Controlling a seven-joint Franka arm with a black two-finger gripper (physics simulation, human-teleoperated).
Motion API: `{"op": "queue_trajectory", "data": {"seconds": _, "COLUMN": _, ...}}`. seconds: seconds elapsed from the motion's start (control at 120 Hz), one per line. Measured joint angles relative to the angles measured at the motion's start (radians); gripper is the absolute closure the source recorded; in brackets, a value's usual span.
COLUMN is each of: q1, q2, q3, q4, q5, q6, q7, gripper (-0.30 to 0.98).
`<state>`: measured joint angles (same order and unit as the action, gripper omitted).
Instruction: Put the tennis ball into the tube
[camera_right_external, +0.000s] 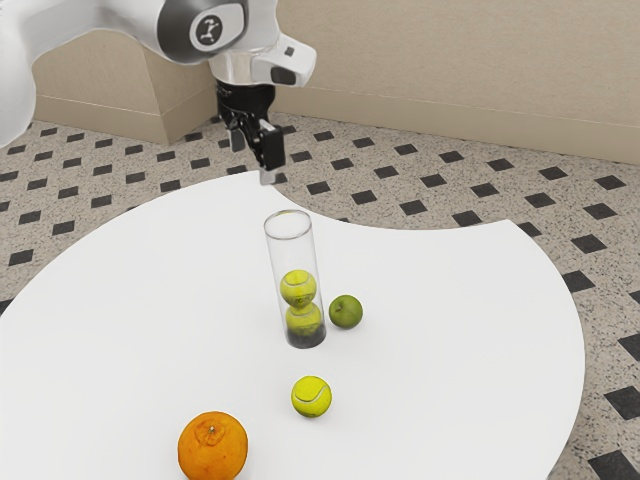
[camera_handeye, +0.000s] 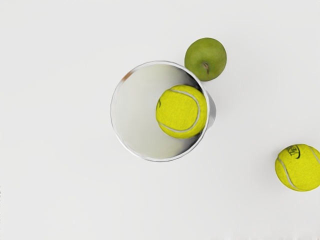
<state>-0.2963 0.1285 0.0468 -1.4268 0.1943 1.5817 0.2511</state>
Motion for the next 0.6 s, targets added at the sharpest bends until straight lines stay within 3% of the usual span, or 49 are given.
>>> {"op": "queue_trajectory", "data": {"seconds": 0.108, "q1": 0.006, "q2": 0.002, "q3": -0.013, "q4": -0.016, "q5": -0.014, "q6": 0.001, "q7": 0.035, "gripper": 0.0}}
{"op": "queue_trajectory", "data": {"seconds": 0.2, "q1": 0.005, "q2": -0.001, "q3": -0.023, "q4": -0.074, "q5": -0.065, "q6": 0.017, "q7": 0.059, "gripper": 0.0}}
{"op": "queue_trajectory", "data": {"seconds": 0.358, "q1": 0.005, "q2": -0.044, "q3": -0.043, "q4": -0.217, "q5": -0.271, "q6": 0.041, "q7": 0.091, "gripper": 0.0}}
{"op": "queue_trajectory", "data": {"seconds": 0.433, "q1": -0.002, "q2": -0.044, "q3": -0.064, "q4": -0.268, "q5": -0.334, "q6": 0.048, "q7": 0.102, "gripper": 0.0}}
{"op": "queue_trajectory", "data": {"seconds": 0.6, "q1": -0.029, "q2": 0.03, "q3": -0.074, "q4": -0.403, "q5": -0.359, "q6": 0.117, "q7": 0.123, "gripper": 0.0}}
